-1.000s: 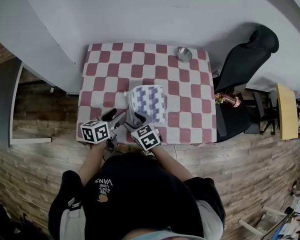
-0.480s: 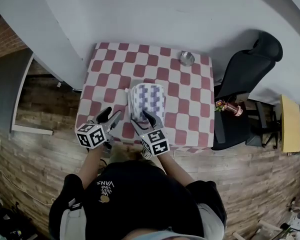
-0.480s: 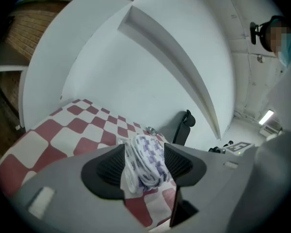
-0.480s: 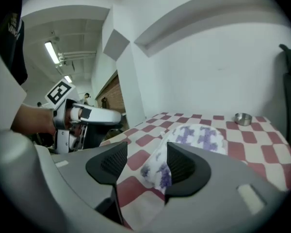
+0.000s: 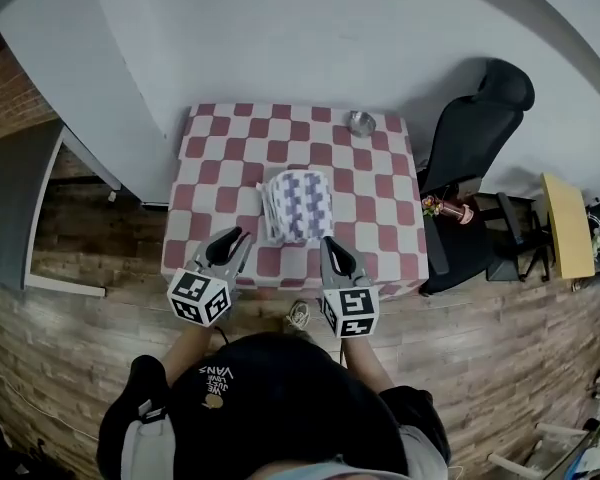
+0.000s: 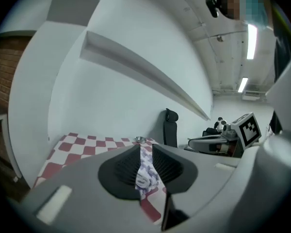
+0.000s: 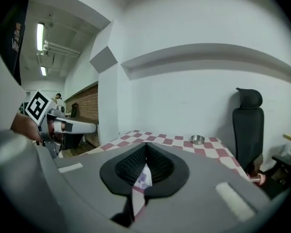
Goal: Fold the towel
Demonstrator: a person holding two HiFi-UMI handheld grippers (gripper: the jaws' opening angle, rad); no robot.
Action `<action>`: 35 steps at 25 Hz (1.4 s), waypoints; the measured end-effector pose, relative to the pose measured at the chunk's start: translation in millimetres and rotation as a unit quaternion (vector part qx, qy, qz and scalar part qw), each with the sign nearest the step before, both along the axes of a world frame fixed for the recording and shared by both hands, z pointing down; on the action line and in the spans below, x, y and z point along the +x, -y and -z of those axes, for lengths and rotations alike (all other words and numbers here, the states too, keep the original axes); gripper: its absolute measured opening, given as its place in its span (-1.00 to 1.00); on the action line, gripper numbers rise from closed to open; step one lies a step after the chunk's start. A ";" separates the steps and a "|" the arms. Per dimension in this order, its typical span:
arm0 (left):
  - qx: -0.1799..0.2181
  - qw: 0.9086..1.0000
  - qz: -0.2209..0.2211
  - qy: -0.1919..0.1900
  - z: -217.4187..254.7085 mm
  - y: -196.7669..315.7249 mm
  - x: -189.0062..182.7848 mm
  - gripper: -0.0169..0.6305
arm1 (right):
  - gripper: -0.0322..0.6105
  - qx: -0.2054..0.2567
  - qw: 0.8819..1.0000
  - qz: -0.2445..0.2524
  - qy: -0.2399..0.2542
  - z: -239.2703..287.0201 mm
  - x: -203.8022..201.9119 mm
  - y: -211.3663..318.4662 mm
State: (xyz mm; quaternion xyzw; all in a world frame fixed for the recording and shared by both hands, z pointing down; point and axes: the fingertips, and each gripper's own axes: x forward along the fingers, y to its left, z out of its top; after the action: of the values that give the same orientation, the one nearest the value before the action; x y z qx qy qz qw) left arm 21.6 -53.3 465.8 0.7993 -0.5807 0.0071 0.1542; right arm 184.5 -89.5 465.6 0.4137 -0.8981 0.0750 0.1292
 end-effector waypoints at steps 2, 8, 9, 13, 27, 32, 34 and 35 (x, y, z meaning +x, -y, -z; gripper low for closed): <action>0.009 1.000 -0.007 0.016 2.0 -13.1 0.0 -0.83 | -0.88 -0.001 1.000 -0.014 -0.004 0.7 3.3 -13.4; 0.028 0.997 -0.034 0.056 4.6 -54.1 -7.5 -0.94 | -0.89 -0.011 0.999 -0.024 -0.033 -3.7 2.7 -54.2; 0.027 0.997 -0.035 0.061 1.4 -60.7 -10.4 -0.94 | -0.89 -0.012 0.999 -0.026 -0.036 -4.3 2.2 -59.9; 0.021 0.996 -0.035 0.073 -9.0 -83.7 -22.1 -0.94 | -0.89 -0.003 0.998 -0.033 -0.049 -3.8 -1.3 -75.7; 0.019 0.996 -0.048 0.068 -20.2 -133.2 -36.7 -0.94 | -0.89 0.010 0.996 -0.074 -0.056 -6.1 0.5 -111.5; 0.028 0.996 -0.046 0.066 -15.6 -137.0 -41.3 -0.94 | -0.89 0.015 0.995 -0.074 -0.060 -4.0 -2.0 -116.4; 0.028 0.996 -0.046 0.067 -16.9 -139.1 -41.7 -0.94 | -0.89 0.014 0.995 -0.074 -0.062 -5.5 -2.6 -118.4; 0.028 0.996 -0.047 0.067 -17.6 -139.6 -41.8 -0.94 | -0.89 0.014 0.995 -0.075 -0.062 -5.0 -3.6 -118.5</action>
State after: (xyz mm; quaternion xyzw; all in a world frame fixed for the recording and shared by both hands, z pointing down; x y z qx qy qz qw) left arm -20.2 86.3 483.4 0.8275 -0.5515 0.0513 0.0920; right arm 180.9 29.1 470.6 0.4854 -0.8559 0.0459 0.1725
